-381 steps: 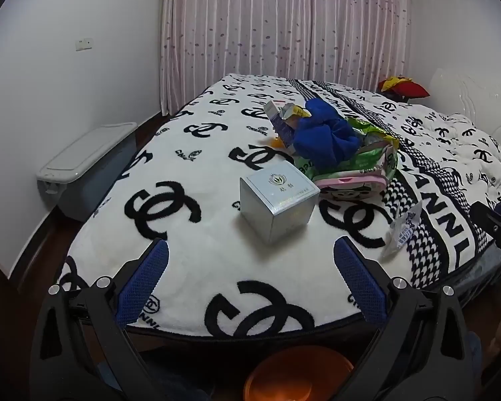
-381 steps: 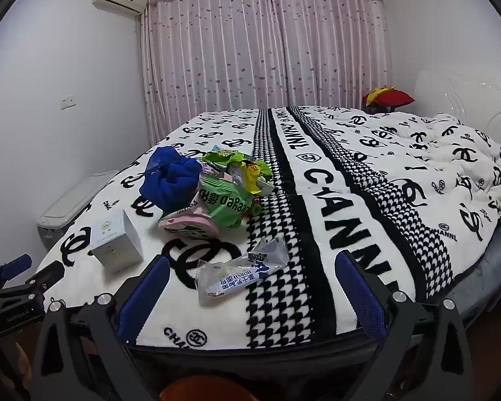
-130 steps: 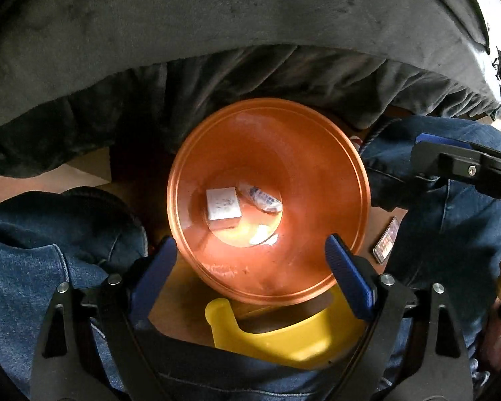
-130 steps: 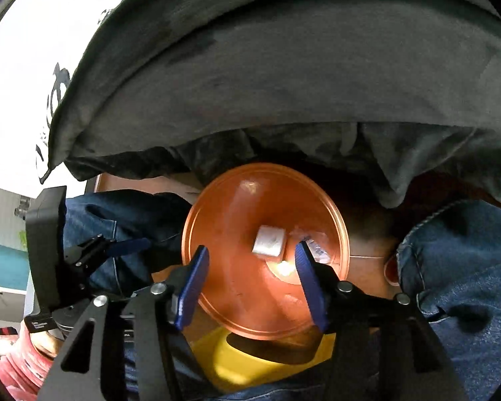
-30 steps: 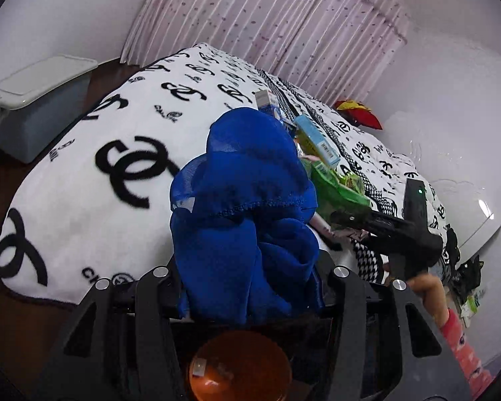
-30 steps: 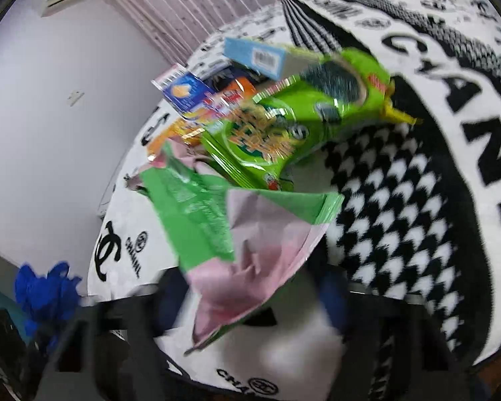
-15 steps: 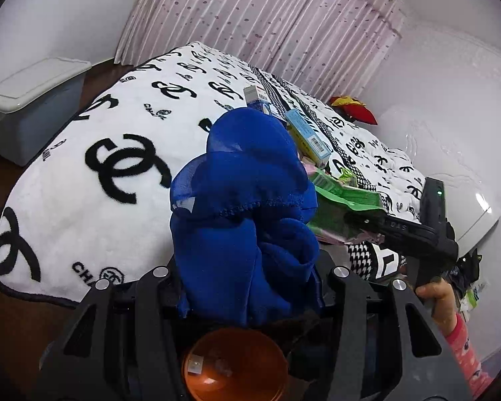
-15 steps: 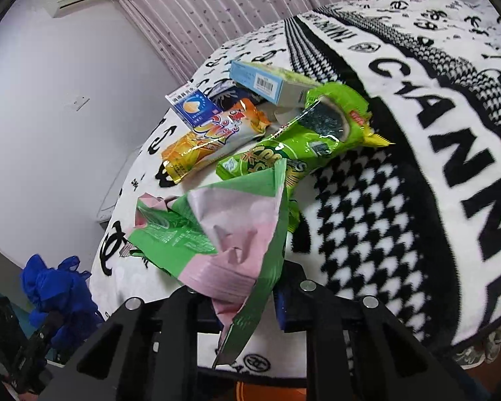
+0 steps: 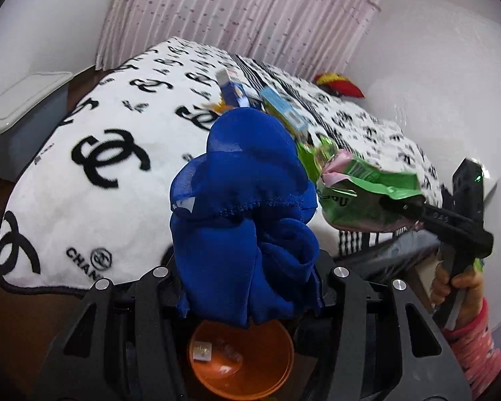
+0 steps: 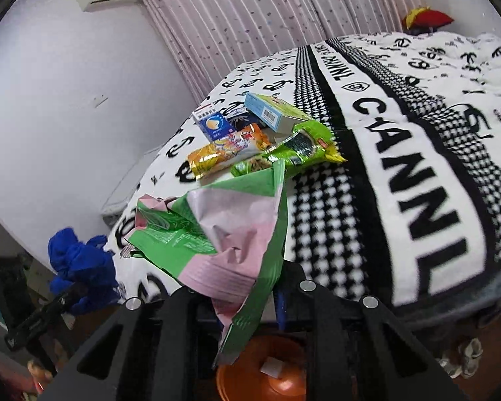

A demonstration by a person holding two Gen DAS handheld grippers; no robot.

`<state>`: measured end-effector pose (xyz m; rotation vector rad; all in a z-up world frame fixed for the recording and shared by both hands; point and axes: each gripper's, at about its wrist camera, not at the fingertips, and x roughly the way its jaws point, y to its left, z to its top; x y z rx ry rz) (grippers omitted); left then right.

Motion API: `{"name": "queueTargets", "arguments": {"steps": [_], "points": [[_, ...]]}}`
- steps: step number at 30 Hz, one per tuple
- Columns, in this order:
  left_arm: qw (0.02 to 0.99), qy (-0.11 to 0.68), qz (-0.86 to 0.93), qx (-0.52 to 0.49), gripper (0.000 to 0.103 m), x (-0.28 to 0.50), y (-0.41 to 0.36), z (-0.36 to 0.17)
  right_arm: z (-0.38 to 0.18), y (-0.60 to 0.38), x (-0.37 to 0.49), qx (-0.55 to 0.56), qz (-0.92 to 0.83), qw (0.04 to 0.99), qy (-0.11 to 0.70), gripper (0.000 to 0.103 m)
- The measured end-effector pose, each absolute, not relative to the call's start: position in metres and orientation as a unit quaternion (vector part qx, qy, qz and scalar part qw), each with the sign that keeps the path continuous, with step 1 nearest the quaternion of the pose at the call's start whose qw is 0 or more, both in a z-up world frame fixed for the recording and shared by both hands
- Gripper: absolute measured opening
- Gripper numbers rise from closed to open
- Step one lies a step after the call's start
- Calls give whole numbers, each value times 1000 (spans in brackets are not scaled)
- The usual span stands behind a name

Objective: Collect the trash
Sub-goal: 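Lower the blue cloth and green-pink bag into the orange bucket, opening both tools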

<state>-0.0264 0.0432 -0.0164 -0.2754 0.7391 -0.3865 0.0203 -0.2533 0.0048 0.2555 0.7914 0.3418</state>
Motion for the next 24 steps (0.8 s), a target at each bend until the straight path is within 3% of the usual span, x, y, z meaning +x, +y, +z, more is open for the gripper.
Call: {"name": "queueTargets", "arguments": {"steps": [12,24], "points": [[841,484,-225,-88,49,-42,7,-100,-63,-251,-49,37,143,883,445,21],[753,626,-197,-42,49,-36,-30,-217,-165,-225,-53,-42,119,832,540,21]]}}
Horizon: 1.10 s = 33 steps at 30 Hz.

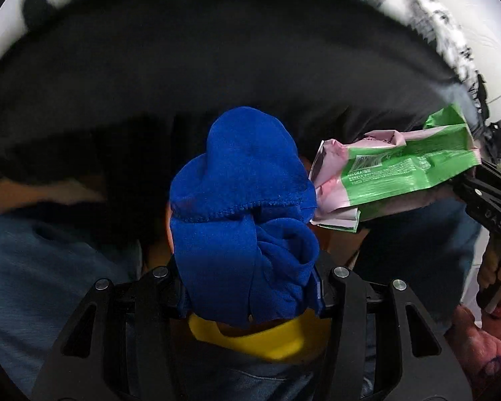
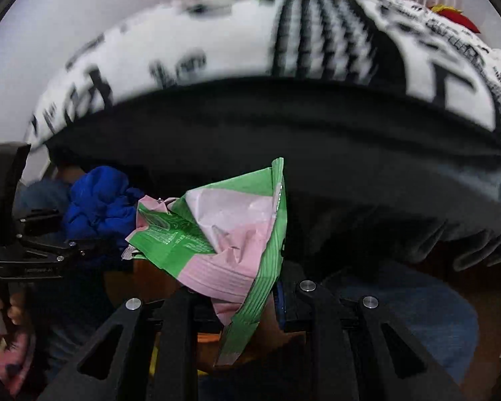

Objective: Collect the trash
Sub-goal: 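Lower the blue cloth and green-pink bag into the orange bucket, opening both tools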

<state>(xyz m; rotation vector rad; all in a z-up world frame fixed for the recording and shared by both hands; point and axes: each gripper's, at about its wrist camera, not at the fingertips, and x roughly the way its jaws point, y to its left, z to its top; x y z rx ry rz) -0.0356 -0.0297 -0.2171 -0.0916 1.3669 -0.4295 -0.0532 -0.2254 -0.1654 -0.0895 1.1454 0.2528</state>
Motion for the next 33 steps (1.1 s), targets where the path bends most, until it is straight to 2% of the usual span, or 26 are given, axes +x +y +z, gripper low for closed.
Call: {"name": "queueTargets", "arguments": {"steps": [6,11,19,22,23,24,25,26,27,29,33], "points": [[701,692,-167,-39,49,-25,-35,-275,-220,-210,-42,-78,108,798,588,21],[681,716,-154,-12,49,-25,-42,-303,-249,-195,-37,-112,102,777,611,21],[667,730,-149,3,51,-21,-50,-319,-268,-182,-31,-136,99,756,633,21],[666,731,-148,6,51,-19,-54,-321,-271,-182,-30,-131,101,753,637,24],[669,729,-146,8,53,-19,-55,-320,-270,-183,-27,-126,103,753,638,28],[672,726,-146,8,55,-19,-55,-318,-269,-184,-26,-121,106,753,638,36],[674,724,-146,7,62,-18,-53,-316,-269,-186,-25,-121,106,755,636,41],[678,721,-144,7,72,-18,-53,-314,-264,-186,-25,-117,107,760,630,53],[683,716,-142,7,75,-18,-54,-312,-261,-187,-25,-114,108,764,625,62],[689,710,-143,2,82,-17,-52,-307,-256,-188,-26,-106,109,769,620,65],[697,704,-136,-6,84,-14,-48,-303,-250,-198,-25,-79,108,770,624,73]]}}
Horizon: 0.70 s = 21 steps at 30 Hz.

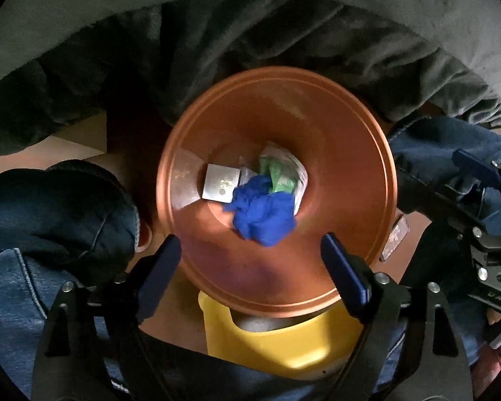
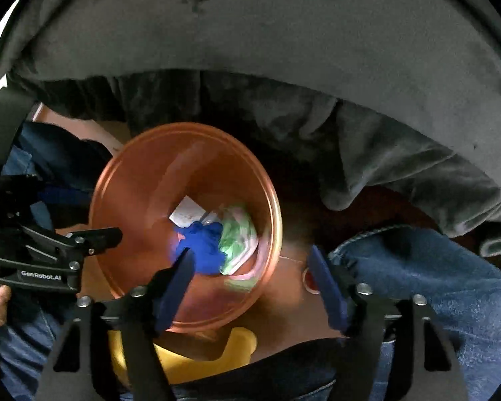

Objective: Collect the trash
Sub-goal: 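Lower the blue cloth and green-pink bag into the orange bucket, opening both tools, then return to the bed and grasp the green seaweed snack bag with the right tool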

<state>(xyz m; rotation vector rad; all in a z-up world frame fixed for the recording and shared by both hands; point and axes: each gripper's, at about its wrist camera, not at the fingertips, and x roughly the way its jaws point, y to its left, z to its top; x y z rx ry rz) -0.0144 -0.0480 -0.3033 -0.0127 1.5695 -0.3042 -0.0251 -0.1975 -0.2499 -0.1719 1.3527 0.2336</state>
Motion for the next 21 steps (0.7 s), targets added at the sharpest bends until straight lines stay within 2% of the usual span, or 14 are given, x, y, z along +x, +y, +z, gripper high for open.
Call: {"name": "queueTargets", "arguments": {"steps": [14,21], "points": [[709,692,-137,6,84,-19,-48,-292,-241,-206,-29,-56,103,778,618,77],[734,664,-139,9,84,-24,-48,-265,-214,-215,-30,-33,106,796,595,77]]}}
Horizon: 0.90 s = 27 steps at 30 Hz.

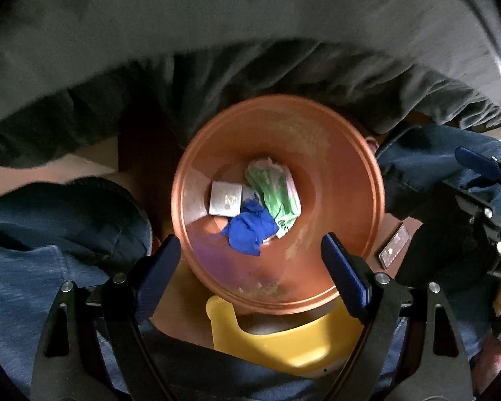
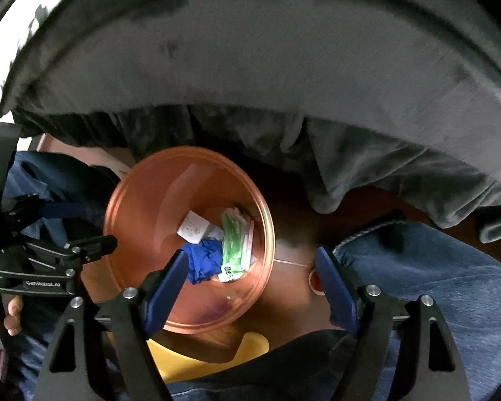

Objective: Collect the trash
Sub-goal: 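Return to the bed and grasp the green seaweed snack bag with the right tool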

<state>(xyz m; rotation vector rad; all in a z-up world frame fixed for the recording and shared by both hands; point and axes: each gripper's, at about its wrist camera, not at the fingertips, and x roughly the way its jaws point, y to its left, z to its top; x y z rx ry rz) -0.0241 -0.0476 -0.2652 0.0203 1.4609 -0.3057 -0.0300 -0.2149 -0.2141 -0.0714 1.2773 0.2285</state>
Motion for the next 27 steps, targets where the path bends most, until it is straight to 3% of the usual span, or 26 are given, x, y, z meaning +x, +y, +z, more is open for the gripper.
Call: {"name": "queueTargets", "arguments": {"steps": [8,11,16,27], "points": [[810,567,-152,-11,84,-28,-35,-177,-126,-232,-26,24,135,852,505,80],[840,524,-144,-19,91,-27,-27,-144,-90,-238,-18,54,146,876,457,84],[879,460,-124,-32,92,-25,-14,-103,-48,-249,17,123,157,895,398,88],[897,429,-91,-58,92,-18,11,-86,-31,-246,157,284,121,855,417,92]]}}
